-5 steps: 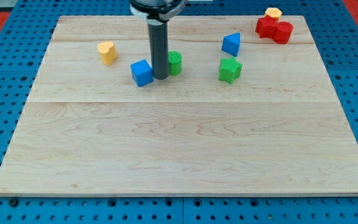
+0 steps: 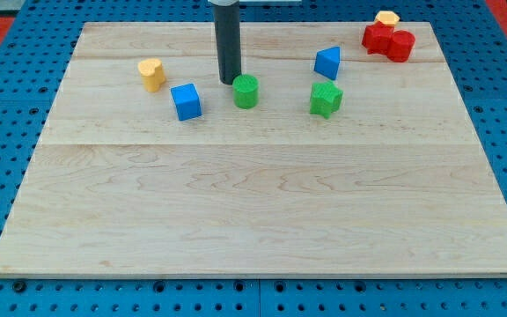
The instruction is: Place green circle to the right of the blue cube
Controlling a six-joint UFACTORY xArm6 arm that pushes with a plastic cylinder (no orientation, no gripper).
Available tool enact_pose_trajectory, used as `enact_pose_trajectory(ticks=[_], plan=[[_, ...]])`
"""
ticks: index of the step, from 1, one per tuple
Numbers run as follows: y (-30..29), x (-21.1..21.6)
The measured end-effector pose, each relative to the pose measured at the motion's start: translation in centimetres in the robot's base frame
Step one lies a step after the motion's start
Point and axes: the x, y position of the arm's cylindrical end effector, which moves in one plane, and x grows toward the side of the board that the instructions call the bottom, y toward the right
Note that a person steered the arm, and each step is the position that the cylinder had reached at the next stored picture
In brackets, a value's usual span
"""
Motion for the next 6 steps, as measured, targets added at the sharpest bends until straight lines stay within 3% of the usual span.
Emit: enact_pose_trajectory(ticks=[6], plan=[[-0.1,1.1]])
